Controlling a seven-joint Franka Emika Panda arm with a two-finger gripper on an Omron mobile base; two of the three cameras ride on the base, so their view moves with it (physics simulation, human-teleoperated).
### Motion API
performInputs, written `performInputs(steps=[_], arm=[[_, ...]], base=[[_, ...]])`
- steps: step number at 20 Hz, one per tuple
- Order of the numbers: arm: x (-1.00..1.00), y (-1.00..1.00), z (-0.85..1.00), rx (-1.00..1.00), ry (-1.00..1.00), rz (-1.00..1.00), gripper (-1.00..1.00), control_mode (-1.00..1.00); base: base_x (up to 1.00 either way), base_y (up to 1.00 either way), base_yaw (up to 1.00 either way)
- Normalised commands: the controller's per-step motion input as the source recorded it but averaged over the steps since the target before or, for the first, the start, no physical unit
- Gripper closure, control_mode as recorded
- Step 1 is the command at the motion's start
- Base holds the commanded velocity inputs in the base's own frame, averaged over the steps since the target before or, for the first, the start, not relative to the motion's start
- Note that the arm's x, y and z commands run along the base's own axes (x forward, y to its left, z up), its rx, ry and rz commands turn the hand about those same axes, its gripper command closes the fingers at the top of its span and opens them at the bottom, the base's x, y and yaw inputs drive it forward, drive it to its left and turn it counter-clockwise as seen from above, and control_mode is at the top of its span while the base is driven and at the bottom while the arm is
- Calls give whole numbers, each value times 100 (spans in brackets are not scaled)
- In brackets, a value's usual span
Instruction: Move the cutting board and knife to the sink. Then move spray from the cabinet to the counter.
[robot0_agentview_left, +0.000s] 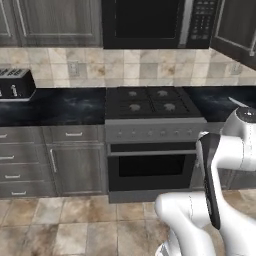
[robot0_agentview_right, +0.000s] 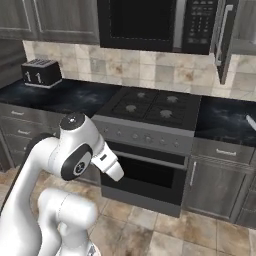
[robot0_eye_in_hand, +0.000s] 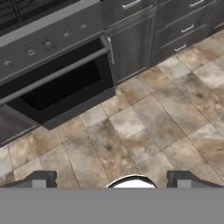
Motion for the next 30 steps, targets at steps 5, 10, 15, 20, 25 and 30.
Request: performInputs(steps=[5,10,15,20,25,30], arm=[[0,0,0,0,0,0,-100,100],[0,0,0,0,0,0,-100,100],[0,0,0,0,0,0,-100,100],[0,0,0,0,0,0,-100,100],[0,0,0,0,0,0,-100,100],[0,0,0,0,0,0,-100,100]], base=[[5,-75,0],[23,-66,1],[25,-61,5],[27,-59,8],[31,-57,9],[32,-57,8]])
